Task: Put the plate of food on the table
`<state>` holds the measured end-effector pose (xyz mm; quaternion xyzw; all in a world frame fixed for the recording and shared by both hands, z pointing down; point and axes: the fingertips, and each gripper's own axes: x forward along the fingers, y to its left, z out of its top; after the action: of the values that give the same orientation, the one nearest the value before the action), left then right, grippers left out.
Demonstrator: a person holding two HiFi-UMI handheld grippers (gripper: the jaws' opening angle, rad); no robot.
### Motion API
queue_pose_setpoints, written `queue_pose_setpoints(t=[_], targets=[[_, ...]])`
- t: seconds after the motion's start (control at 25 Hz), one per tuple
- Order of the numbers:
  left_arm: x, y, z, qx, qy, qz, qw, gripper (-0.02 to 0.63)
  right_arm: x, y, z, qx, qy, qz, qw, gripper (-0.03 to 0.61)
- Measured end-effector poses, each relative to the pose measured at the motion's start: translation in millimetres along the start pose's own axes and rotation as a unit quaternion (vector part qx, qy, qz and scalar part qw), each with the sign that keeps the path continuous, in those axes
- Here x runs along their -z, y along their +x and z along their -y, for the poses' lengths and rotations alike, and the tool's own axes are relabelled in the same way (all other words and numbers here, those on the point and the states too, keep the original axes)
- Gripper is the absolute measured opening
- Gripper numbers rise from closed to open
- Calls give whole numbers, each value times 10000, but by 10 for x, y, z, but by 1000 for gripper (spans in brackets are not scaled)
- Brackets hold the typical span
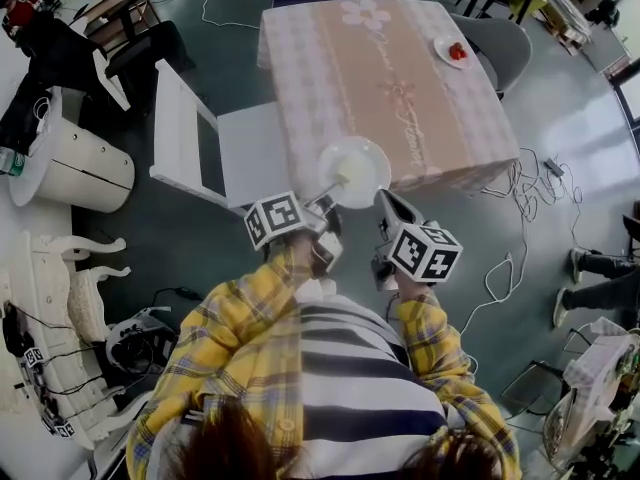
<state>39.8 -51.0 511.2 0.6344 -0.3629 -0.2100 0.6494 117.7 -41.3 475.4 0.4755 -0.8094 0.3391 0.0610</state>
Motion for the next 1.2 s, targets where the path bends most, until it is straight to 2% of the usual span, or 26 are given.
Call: queue_pose_setpoints(t=[0.36,0.76,1.2], targets=[[-298,430,-39,-12,-164,-144,9998,11,-241,427,196,158,20,-43,9999,-3],[-802,1039,-8,-12,-188,-474,9987,11,-625,1082,456,433,105,-133,9989,-3],[-1353,1469,-21,-11,-213,-591,9980,11,-881,1595,641,693,259,-162,9971,-3]])
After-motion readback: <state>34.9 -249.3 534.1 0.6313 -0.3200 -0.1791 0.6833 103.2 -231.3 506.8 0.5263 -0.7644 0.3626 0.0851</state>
